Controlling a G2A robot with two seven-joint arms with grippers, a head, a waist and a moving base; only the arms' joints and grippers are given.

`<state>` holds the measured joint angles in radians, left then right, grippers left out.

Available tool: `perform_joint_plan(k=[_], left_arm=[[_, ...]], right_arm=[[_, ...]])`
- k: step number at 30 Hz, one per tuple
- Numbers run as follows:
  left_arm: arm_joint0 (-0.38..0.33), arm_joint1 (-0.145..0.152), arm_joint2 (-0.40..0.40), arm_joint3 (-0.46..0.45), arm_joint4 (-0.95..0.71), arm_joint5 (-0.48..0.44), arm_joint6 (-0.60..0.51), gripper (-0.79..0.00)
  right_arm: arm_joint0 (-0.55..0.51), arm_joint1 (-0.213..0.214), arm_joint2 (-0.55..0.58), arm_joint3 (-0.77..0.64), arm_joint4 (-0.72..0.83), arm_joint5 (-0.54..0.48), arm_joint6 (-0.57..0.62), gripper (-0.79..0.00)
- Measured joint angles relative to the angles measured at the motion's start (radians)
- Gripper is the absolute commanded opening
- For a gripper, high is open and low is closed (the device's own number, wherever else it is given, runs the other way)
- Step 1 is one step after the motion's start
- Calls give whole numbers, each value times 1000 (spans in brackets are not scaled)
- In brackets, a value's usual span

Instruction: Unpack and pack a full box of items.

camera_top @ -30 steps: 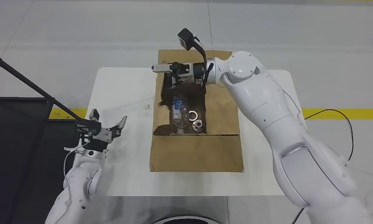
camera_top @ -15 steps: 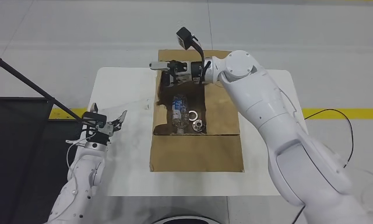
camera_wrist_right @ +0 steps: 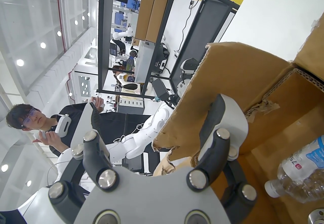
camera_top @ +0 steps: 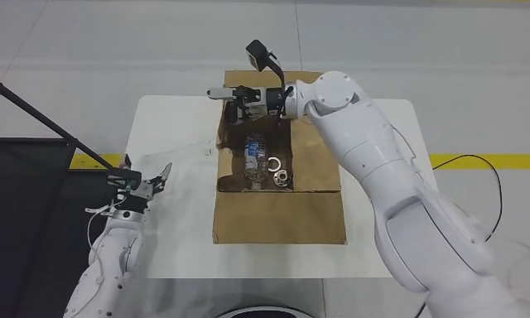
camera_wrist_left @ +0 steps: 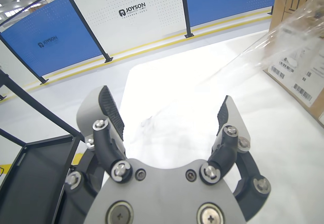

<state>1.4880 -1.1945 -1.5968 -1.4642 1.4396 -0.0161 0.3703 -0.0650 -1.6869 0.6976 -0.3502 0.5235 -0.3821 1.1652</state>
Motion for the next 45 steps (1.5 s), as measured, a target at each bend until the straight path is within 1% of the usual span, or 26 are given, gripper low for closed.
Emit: perform_joint_plan(k=[4, 10, 14, 20, 23, 26, 32, 37, 45], left_arm=[[43, 1, -36, -23, -63, -32, 39, 0], [129, 4, -109, -88, -164, -103, 92, 0], [187, 5, -157, -134, -228, -160, 119, 0], [239, 8, -207, -176, -295, -252, 132, 0], [247, 9, -219, -180, -312, -284, 128, 0], [250, 9, -225, -181, -313, -298, 126, 0], [255, 9, -236, -178, -332, -341, 129, 0], [259, 9, -247, -183, -347, -373, 124, 0], [269, 9, -259, -202, -359, -401, 117, 0]], right_arm=[[-10, -13, 9, 4, 17, -12, -19, 0], [-25, -42, 3, 7, 9, -31, -72, 0], [-33, -67, -29, 11, -65, -47, -169, 0], [-38, -104, -87, 13, -198, -56, -260, 0], [-40, -120, -107, 21, -246, -51, -292, 0], [-39, -134, -117, 34, -275, -50, -309, 0], [-36, -156, -128, 61, -318, -42, -312, 0], [-34, -168, -128, 79, -336, -40, -308, 0], [-28, -174, -109, 95, -342, -84, -299, 0]])
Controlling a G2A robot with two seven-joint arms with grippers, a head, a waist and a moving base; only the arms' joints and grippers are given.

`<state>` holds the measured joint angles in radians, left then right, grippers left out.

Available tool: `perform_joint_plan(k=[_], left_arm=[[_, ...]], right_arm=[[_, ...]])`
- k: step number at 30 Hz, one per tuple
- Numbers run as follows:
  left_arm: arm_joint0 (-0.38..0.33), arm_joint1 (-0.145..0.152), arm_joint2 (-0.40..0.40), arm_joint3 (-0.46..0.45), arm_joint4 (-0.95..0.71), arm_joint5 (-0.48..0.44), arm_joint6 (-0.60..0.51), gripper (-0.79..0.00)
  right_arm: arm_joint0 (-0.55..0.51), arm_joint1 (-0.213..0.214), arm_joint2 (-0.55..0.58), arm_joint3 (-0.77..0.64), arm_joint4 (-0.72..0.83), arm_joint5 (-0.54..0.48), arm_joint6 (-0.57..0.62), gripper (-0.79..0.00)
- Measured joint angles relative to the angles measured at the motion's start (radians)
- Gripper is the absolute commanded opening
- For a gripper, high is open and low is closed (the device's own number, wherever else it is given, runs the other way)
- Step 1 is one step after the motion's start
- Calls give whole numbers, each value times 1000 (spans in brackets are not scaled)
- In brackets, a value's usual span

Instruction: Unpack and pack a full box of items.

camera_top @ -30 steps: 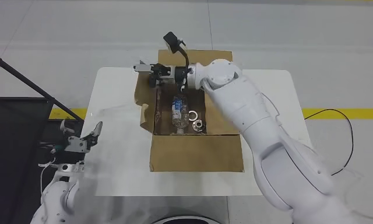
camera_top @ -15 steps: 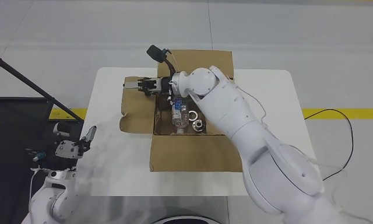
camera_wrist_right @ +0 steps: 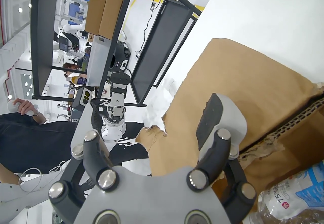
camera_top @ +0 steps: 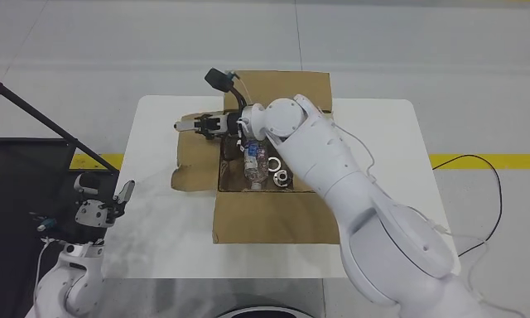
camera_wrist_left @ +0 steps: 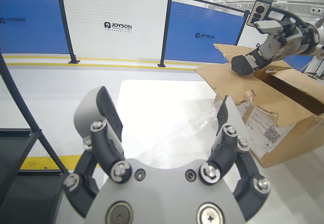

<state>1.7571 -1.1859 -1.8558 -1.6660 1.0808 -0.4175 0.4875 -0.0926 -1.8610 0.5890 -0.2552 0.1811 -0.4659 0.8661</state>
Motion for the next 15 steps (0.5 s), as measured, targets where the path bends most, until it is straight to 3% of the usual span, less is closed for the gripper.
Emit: perform_joint_plan(k=[10, 15], left_arm=[[36, -4, -9, -73, -4, -7, 9, 0], [57, -5, -31, -147, 5, 10, -12, 0]], right_arm=[[7, 10, 32, -2, -2, -71, 38, 0], [18, 29, 39, -16, -44, -161, 71, 0]])
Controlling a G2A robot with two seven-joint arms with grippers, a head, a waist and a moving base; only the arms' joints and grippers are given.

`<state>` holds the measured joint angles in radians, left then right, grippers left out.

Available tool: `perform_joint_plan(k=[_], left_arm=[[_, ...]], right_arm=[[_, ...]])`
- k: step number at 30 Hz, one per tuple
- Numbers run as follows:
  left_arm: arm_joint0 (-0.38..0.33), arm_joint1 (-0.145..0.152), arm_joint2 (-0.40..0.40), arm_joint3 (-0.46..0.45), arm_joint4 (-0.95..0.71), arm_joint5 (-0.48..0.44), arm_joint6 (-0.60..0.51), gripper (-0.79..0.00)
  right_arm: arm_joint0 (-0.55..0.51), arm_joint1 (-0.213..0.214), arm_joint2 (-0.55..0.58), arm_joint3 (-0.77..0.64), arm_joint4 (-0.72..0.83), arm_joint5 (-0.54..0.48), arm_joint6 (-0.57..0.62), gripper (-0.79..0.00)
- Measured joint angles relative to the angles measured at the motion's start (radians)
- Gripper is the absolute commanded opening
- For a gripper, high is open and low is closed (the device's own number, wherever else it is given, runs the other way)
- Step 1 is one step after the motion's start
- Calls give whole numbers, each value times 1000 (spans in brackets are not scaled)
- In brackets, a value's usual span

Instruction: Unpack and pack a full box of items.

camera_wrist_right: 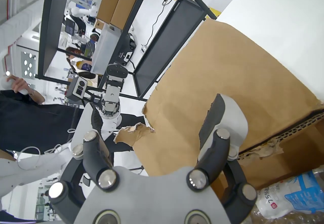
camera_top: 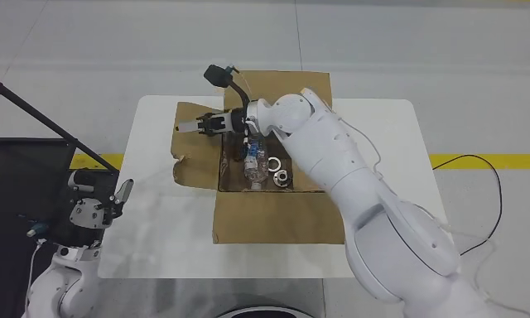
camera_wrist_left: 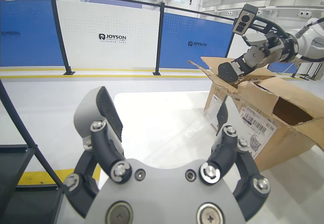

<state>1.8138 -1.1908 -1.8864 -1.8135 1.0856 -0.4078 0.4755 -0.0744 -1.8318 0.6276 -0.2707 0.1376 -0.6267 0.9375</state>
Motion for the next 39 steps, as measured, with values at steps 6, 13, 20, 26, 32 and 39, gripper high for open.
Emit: perform_joint_plan(k=[6, 13, 20, 26, 32, 39], left_arm=[[6, 2, -31, -108, -5, -9, -60, 0], [8, 4, -31, -284, 12, -8, -173, 0], [-44, 6, 58, -429, 72, 22, -351, 0], [-147, 8, 180, -466, 113, 45, -529, 0], [-263, 5, 333, -449, 146, 81, -692, 0], [-379, -2, 480, -413, 128, 71, -798, 0]], right_arm=[[10, 39, 27, -11, -30, -98, 7, 0], [4, 119, 93, -32, -25, -244, 15, 0], [-92, 259, 166, -226, -42, -291, -35, 0], [-276, 422, 311, -571, -50, -235, 21, 0], [-550, 561, 568, -996, -57, -123, 133, 0], [-719, 615, 755, -1191, -58, -77, 175, 0]])
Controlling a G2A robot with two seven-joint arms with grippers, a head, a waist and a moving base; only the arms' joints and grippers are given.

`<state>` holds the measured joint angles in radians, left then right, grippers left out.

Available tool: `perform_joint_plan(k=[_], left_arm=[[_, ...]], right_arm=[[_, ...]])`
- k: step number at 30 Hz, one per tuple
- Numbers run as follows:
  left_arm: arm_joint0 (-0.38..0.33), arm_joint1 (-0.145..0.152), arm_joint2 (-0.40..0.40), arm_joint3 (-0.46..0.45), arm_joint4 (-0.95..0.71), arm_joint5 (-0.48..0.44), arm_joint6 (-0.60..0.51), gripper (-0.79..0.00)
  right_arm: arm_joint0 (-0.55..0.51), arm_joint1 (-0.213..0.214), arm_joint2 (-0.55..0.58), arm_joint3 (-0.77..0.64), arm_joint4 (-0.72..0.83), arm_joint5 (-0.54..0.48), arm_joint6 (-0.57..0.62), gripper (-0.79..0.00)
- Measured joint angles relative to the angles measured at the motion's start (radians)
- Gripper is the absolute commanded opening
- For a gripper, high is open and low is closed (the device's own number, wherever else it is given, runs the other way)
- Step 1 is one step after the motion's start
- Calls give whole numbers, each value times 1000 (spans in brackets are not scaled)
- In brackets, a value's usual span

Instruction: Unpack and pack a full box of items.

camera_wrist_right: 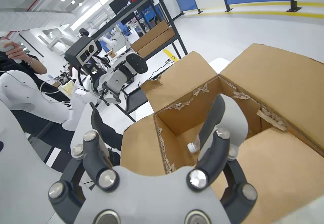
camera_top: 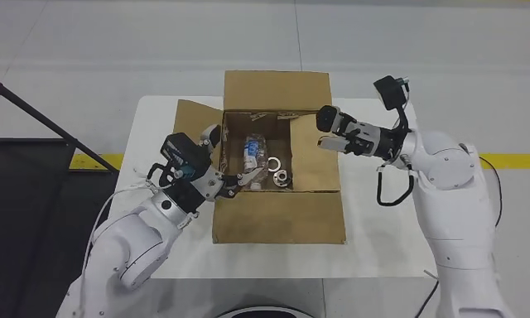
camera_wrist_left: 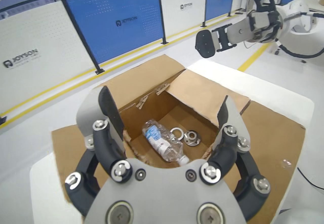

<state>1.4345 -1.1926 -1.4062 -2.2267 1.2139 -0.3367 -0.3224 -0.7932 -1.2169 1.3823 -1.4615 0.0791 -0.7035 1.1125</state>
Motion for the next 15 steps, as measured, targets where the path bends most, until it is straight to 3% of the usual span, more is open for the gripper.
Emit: perform_joint_plan(k=[15], left_arm=[[-21, -3, 26, 34, -33, 20, -38, 0]], right_arm=[[3, -1, -8, 2, -1, 0, -3, 0]])
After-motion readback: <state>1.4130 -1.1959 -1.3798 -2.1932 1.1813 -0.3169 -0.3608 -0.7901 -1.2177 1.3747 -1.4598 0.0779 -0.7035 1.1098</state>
